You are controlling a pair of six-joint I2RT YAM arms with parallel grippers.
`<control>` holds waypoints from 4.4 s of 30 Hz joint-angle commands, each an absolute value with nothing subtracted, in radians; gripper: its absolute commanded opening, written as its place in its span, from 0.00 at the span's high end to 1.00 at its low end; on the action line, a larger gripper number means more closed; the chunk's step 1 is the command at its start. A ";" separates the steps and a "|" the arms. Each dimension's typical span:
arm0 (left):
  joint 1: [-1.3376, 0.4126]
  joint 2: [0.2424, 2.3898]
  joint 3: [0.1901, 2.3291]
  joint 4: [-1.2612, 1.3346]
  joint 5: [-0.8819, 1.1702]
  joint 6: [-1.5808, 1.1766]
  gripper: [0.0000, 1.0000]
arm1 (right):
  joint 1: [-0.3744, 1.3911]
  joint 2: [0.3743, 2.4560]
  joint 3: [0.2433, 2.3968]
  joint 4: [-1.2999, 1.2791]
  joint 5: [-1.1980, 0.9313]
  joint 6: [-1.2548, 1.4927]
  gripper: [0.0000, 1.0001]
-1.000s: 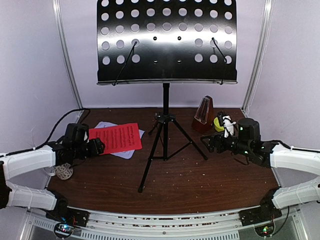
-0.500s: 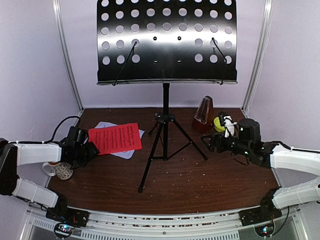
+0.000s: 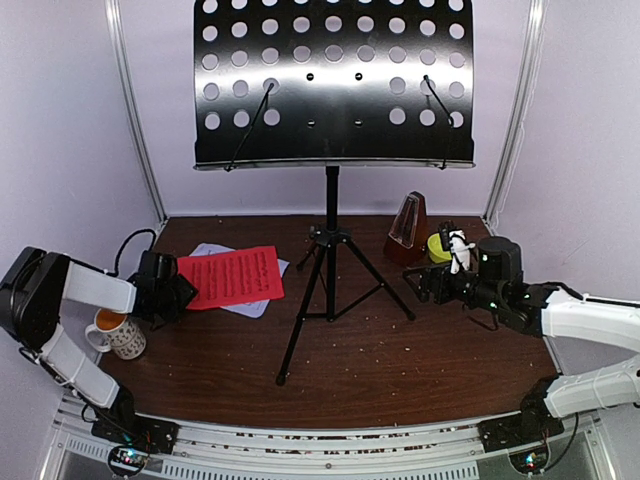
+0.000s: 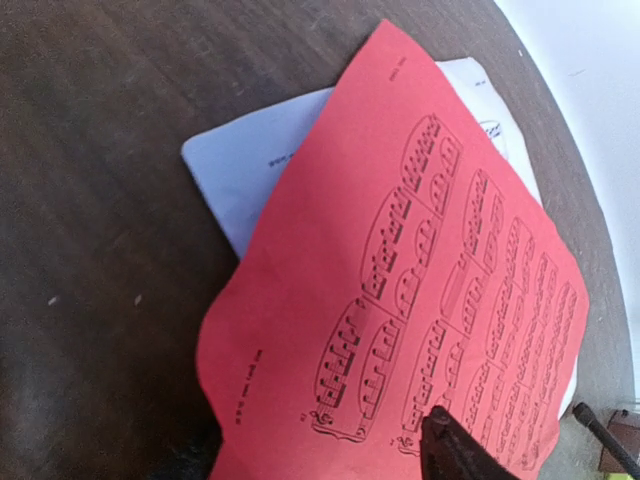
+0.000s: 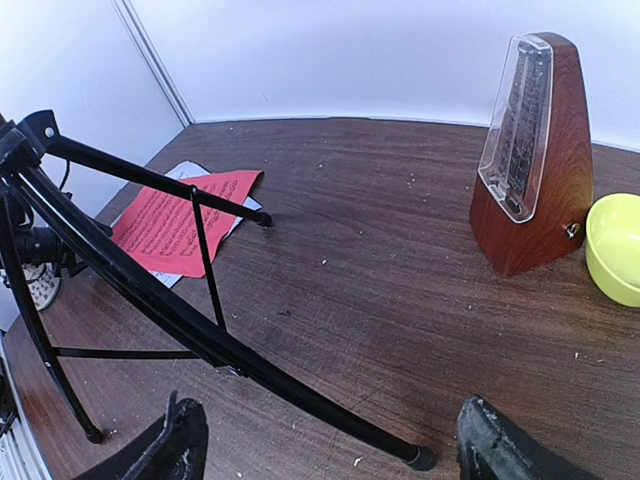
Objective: Set up the instrument practice props
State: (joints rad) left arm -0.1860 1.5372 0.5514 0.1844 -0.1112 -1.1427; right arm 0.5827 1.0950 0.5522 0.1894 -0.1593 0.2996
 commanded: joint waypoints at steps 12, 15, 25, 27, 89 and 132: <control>-0.173 1.633 0.541 0.172 -0.143 -1.136 1.00 | 0.586 1.053 0.573 0.161 -0.133 0.287 0.14; -0.173 1.567 0.558 0.121 -0.174 -1.073 1.00 | 0.586 1.047 0.577 0.158 -0.136 0.285 0.13; -0.174 1.269 0.738 -0.141 -0.219 -0.643 1.00 | 0.586 1.016 0.610 0.126 -0.168 0.262 0.12; -0.174 1.216 0.771 -0.183 -0.201 -0.571 1.00 | 0.586 1.017 0.620 0.128 -0.184 0.261 0.12; -1.184 1.124 1.561 -0.950 0.495 0.198 1.00 | 0.879 0.920 0.610 0.414 -0.607 0.187 0.00; -1.184 1.103 1.609 -0.747 0.378 0.207 1.00 | 1.153 0.838 1.023 -0.141 -0.265 -0.142 0.52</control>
State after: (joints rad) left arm -1.1820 1.1004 1.5677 -0.7658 0.3405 0.1841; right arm 1.1522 0.8330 0.9798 -0.0780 -0.2375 -0.1001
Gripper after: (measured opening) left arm 0.007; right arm 0.455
